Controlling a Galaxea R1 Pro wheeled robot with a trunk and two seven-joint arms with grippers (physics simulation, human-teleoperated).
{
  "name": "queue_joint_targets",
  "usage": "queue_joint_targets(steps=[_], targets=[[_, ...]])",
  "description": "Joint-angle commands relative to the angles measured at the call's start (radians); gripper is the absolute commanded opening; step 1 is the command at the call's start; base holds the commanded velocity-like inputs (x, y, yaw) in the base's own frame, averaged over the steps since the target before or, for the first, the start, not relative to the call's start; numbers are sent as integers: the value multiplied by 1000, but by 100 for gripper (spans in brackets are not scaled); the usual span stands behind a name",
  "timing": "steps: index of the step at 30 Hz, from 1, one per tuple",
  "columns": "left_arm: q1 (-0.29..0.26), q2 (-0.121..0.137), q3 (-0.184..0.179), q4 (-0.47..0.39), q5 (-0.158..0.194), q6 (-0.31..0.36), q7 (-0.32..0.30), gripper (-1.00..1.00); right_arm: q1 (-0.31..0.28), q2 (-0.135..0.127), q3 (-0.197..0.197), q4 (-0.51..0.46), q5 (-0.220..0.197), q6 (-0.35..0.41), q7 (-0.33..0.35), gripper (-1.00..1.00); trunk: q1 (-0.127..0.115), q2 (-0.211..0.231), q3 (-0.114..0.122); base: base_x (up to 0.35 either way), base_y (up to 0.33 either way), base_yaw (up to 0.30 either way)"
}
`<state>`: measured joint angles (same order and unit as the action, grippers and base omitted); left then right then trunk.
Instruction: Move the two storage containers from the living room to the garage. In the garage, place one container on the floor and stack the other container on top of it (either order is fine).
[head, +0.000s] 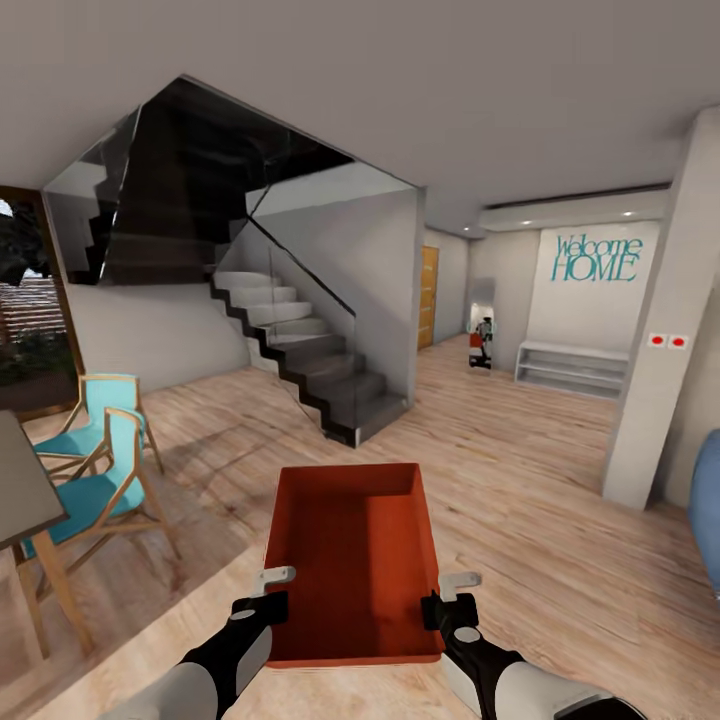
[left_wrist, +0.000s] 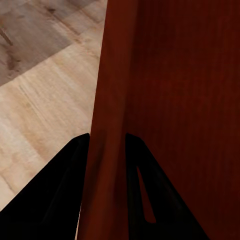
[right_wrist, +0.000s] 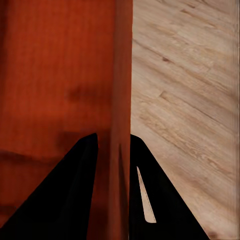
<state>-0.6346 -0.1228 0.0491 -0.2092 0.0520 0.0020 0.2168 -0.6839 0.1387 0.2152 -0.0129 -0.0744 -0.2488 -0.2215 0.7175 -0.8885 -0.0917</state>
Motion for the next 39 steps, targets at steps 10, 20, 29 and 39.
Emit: queue_joint_targets(steps=[10,20,29,39], targets=[[1,5,-52,1,13,3,-79,-100,-17,-1,-60,-1,5,0,2,-100,1,-1,-2,322,0,-280],[1,5,-51,1,14,3,-79,-100,-17,-1,-60,-1,5,0,2,-100,1,-1,-2,322,0,-280],[1,6,-50,1,14,4,-79,-100,-17,-1,-60,-1,5,0,2,-100,1,-1,-2,322,0,-281],[1,6,-48,1,14,4,-79,-100,-17,-1,-60,-1,5,0,2,-100,1,-1,-2,322,0,-281]])
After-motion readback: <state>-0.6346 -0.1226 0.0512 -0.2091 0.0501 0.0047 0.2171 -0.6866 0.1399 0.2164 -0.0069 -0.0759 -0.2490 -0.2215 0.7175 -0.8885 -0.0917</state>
